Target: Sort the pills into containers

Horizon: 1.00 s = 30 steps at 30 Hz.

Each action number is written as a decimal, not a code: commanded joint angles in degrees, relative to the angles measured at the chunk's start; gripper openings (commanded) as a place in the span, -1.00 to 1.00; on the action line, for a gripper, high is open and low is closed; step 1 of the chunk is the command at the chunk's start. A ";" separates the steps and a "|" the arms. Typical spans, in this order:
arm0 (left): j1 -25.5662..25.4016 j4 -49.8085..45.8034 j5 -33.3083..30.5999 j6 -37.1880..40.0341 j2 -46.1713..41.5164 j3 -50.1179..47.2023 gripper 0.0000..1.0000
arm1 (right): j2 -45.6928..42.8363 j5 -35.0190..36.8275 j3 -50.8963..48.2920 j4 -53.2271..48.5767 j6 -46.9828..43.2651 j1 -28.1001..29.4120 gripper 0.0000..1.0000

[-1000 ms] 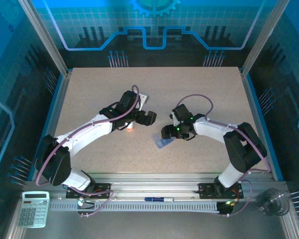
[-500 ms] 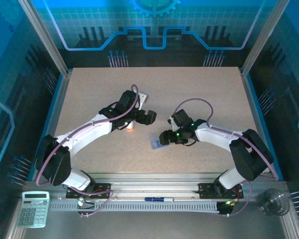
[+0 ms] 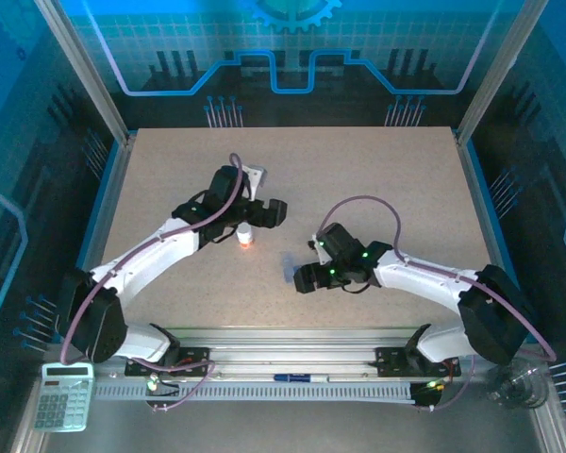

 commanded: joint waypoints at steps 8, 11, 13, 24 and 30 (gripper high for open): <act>7.31 0.06 2.65 -4.44 -4.72 -3.06 0.98 | 12.68 1.24 9.11 0.99 1.45 9.02 0.62; 8.41 0.11 3.42 -4.89 -5.23 -3.62 0.98 | 15.68 1.26 11.09 1.44 1.43 9.74 0.61; 8.64 0.11 3.63 -5.06 -5.36 -3.88 0.98 | 17.13 1.53 12.39 1.48 1.16 9.74 0.62; 9.16 0.83 4.38 -5.19 -5.02 -4.70 0.98 | 21.79 1.72 17.35 0.43 -0.46 8.30 0.62; 9.96 1.06 4.79 -5.43 -5.52 -5.13 0.98 | 20.16 -0.98 18.45 -0.52 -1.80 8.16 0.60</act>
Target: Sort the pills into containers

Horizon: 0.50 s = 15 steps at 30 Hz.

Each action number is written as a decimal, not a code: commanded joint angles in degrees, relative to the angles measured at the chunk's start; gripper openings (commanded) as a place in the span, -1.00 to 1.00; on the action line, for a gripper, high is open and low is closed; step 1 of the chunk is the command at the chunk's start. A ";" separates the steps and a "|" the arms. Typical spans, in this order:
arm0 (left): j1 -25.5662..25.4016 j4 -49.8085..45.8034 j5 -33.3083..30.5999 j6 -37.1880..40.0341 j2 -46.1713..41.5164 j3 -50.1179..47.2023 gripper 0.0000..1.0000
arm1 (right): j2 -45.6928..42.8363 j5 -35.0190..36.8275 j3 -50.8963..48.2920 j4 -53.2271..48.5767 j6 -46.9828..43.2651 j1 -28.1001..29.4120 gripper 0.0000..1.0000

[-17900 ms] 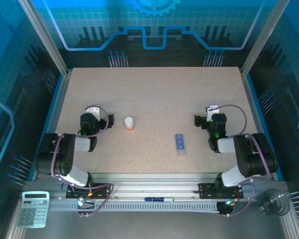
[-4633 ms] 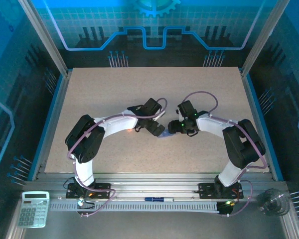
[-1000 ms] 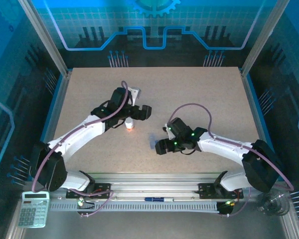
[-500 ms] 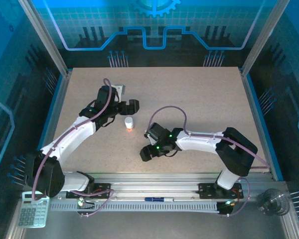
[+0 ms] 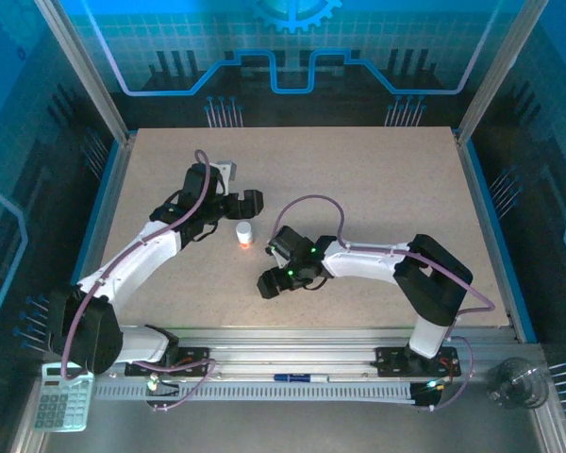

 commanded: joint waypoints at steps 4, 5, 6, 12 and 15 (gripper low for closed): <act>3.90 2.16 3.06 -2.29 -2.25 -2.35 0.98 | -4.62 -1.50 3.71 -3.97 -3.43 -0.54 0.61; 5.09 2.75 3.83 -2.93 -2.40 -2.83 0.98 | -5.32 -1.06 4.71 -4.94 -3.95 -0.65 0.61; 6.02 3.22 4.45 -3.57 -2.44 -3.19 0.98 | -5.57 -0.81 5.75 -5.81 -4.43 -0.88 0.62; 12.14 4.96 6.86 -7.59 -3.05 -5.37 0.98 | -2.60 1.70 14.90 -10.56 -7.88 -3.70 0.62; 15.16 4.81 6.55 -11.43 -3.49 -6.38 0.98 | 1.32 3.89 21.34 -13.08 -9.80 -4.99 0.63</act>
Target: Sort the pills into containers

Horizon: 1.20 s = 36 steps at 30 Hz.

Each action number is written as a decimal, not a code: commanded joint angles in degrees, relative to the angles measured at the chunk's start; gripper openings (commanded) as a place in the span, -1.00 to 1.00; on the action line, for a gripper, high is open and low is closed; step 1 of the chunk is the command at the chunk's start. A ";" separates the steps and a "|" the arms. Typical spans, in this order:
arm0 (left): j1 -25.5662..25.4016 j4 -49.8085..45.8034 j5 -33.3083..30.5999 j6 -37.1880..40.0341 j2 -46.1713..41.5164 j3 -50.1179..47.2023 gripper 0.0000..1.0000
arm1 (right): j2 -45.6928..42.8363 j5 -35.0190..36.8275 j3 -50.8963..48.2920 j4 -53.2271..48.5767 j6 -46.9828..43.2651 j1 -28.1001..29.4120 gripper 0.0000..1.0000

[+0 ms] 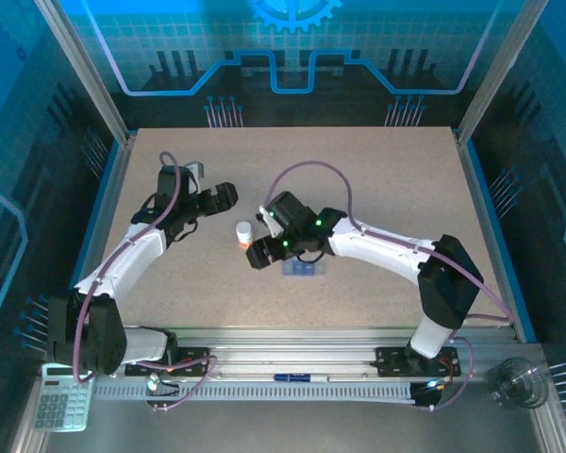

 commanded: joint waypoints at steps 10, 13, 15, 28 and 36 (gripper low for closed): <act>8.58 0.60 1.22 -12.78 -2.71 -4.75 0.98 | 18.91 5.59 25.25 -13.62 -8.37 -1.75 0.68; 9.16 0.57 1.58 -13.22 -2.80 -5.19 0.98 | 21.73 6.25 28.36 -14.65 -9.15 -1.44 0.70; 9.34 0.56 1.72 -13.18 -2.77 -5.32 0.98 | 23.66 6.41 30.66 -15.65 -9.80 -1.20 0.71; 9.60 0.18 2.40 -12.84 -2.23 -5.17 0.98 | 32.30 10.42 40.34 -19.76 -12.21 0.06 0.60; 9.68 0.22 2.73 -12.77 -2.14 -5.34 0.98 | 35.18 10.04 42.54 -19.41 -11.71 0.09 0.49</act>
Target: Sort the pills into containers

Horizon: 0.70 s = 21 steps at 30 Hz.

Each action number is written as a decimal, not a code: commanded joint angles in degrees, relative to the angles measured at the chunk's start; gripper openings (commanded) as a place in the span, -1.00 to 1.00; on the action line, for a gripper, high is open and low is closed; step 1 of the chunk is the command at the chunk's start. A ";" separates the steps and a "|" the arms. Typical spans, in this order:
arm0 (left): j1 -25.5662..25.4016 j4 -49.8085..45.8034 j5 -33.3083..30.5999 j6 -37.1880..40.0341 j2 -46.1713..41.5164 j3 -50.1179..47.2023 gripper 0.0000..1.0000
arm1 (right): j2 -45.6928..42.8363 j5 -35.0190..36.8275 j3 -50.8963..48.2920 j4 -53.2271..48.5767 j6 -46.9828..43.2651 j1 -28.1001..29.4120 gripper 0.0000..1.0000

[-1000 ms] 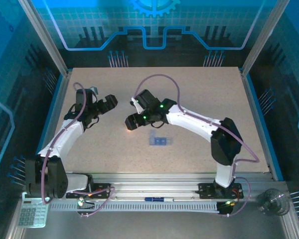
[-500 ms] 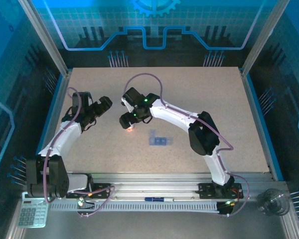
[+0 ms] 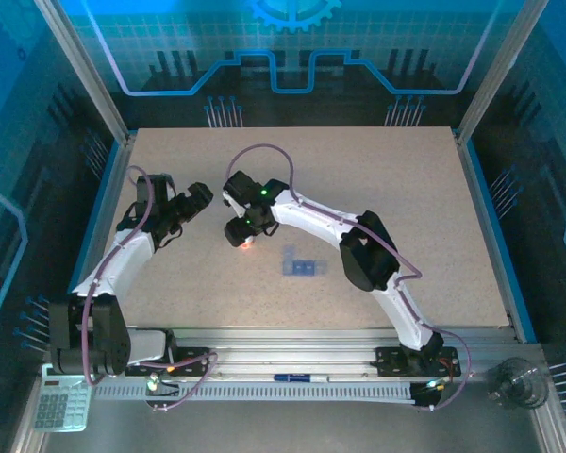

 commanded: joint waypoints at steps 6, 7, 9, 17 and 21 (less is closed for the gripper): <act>0.73 0.15 1.48 -0.05 -1.17 -1.03 0.98 | 3.00 0.73 2.30 -0.73 -0.06 0.47 0.34; 0.72 0.19 1.47 -0.05 -1.18 -1.06 0.98 | 3.00 0.71 2.20 -0.61 -0.06 0.40 0.32; 0.67 0.28 1.70 -0.07 -1.17 -1.15 0.98 | 3.18 0.73 2.01 -0.52 -0.03 0.36 0.31; 0.72 0.89 2.50 0.04 -1.49 -1.58 0.98 | 2.94 0.65 1.41 -0.08 0.01 0.32 0.02; 0.69 1.60 3.29 0.35 -1.62 -1.73 0.98 | 1.78 0.64 1.31 -0.08 -0.26 0.19 -0.22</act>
